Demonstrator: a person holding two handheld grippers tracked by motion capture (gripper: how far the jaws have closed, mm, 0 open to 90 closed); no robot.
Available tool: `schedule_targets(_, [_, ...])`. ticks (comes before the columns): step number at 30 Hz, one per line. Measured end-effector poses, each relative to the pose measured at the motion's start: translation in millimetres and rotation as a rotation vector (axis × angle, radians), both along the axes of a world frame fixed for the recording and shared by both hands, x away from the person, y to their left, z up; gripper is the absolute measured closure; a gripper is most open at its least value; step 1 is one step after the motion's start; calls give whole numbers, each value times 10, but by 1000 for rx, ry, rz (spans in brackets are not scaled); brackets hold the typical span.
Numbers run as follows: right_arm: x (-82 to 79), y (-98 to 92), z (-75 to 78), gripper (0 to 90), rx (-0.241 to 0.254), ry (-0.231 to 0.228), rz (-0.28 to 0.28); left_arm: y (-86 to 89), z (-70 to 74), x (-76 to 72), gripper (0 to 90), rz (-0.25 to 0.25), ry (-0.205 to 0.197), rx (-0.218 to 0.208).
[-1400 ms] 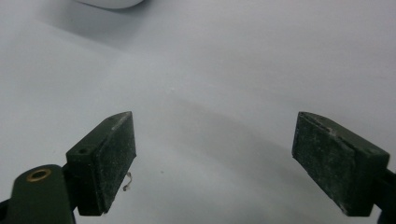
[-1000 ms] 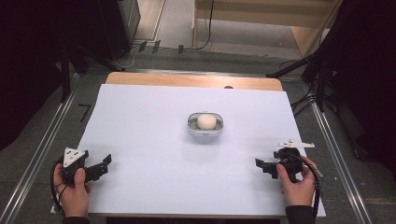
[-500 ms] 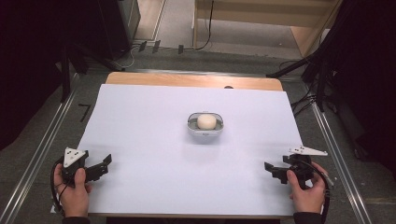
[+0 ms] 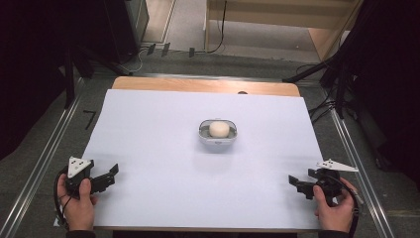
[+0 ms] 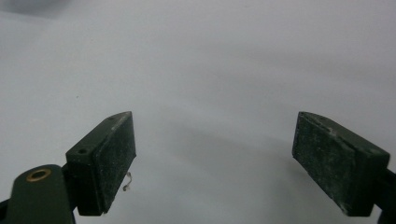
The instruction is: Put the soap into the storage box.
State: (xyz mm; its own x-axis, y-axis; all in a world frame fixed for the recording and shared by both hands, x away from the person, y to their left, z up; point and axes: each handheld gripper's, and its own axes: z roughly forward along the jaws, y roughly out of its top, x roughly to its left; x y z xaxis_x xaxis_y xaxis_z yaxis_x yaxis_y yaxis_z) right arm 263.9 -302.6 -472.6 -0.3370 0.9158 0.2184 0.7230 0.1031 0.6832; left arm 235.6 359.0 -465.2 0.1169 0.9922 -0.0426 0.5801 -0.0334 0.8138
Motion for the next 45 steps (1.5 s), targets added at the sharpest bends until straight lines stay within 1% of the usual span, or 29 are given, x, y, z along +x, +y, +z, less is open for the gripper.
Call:
schedule_targets(5, [-50, -77, -16, 141, 10, -4, -8, -1, -1, 0, 138, -1, -1, 0])
schedule_targets(11, [-88, -134, -37, 141, 9, -11, -9, -3, 0, 0, 138, 0, 0, 1])
schedule_targets(14, [-110, -176, -51, 142, 10, -18, -19, -3, 0, -1, 138, -1, 0, 2])
schedule_targets(17, [-132, -219, -55, 141, 23, -20, -30, -2, 1, -1, 138, -1, 0, 3])
schedule_targets(18, [-139, -247, -58, 141, 36, -23, -33, -2, 1, -1, 138, -1, 0, 3])
schedule_targets(21, [-146, -288, -62, 141, 42, -33, -39, -3, 1, -2, 138, -1, 0, 3])
schedule_targets(32, [-163, -356, -115, 141, 40, -43, -49, 2, 1, -2, 138, -2, 0, 1])
schedule_targets(33, [-167, -363, -116, 141, 48, -45, -50, 3, 1, -2, 138, -2, 0, 1])
schedule_targets(37, [-172, -371, -133, 141, 53, -61, -46, 1, 1, 0, 138, -1, 1, 1])
schedule_targets(38, [-182, -375, -149, 141, 68, -63, -45, 1, 0, 0, 138, 0, 1, 0])
schedule_targets(41, [-195, -391, -161, 141, 81, -75, -56, 3, 0, 1, 138, -1, 0, -2])
schedule_targets(43, [-215, -387, -157, 141, 78, -91, -60, 4, 0, 1, 138, -1, 2, -2])
schedule_targets(45, [-221, -378, -162, 141, 76, -96, -58, 5, 1, 0, 138, -2, 2, -2])
